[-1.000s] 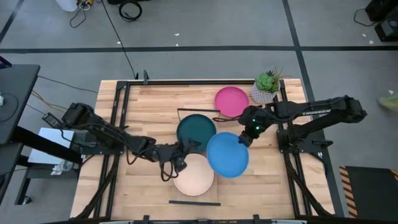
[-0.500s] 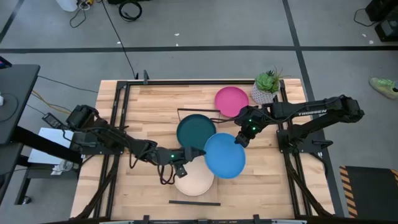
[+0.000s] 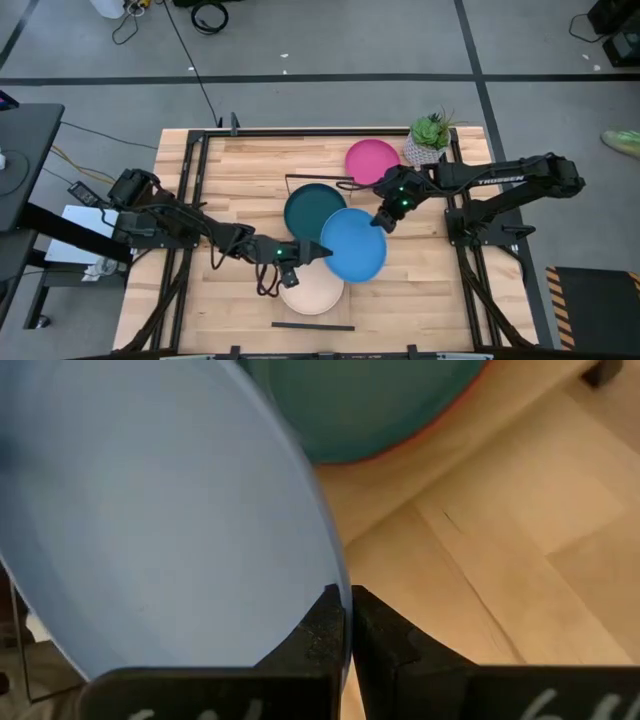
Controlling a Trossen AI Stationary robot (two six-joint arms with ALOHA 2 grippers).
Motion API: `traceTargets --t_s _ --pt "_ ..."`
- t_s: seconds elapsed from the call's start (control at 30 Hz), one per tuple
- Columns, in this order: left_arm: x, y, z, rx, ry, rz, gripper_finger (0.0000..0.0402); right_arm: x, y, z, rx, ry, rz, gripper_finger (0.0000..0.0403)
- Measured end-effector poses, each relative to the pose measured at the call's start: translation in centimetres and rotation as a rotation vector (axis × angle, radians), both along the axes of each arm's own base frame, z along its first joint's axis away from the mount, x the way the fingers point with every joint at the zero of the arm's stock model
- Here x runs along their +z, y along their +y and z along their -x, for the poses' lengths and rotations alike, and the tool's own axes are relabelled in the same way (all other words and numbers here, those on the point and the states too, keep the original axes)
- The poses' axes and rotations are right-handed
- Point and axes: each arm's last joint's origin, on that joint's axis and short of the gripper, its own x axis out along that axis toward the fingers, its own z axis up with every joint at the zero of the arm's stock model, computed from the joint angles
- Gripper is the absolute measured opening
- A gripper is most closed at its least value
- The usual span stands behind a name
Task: Place and stack plates onto a shelf
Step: Stack the light blue plate on top of the dark blue plate on the shelf
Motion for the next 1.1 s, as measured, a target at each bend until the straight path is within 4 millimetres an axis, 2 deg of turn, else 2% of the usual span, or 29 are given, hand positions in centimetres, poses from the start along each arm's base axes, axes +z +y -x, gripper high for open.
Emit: traceTargets --t_s 0.13,0.3,0.47,0.63,0.87,1.1 --pt "-0.1 0.2 -0.1 0.008 0.006 0.058 0.0202 0.0 0.0 -0.3 0.006 -0.016 0.007 0.0019" --pt "-0.1 0.1 0.0 0.007 0.008 0.07 0.0154 -0.2 0.0 -0.6 0.021 -0.023 0.003 0.0029" --pt "-0.3 0.1 0.0 0.02 0.017 0.141 0.0117 0.1 -0.1 -1.1 0.042 -0.093 0.021 0.0059" --pt "-0.8 0.3 0.1 0.063 0.063 0.167 0.0101 0.8 -0.6 -1.6 0.058 -0.19 0.023 0.0096" --pt "-1.7 0.1 0.7 0.181 0.125 0.214 0.0078 1.2 -2.4 -1.8 -0.004 -0.253 0.066 0.0135" --pt "-2.6 -0.1 1.4 0.293 0.184 0.228 0.0044 2.0 -4.1 -1.7 -0.023 -0.337 0.103 0.0139"
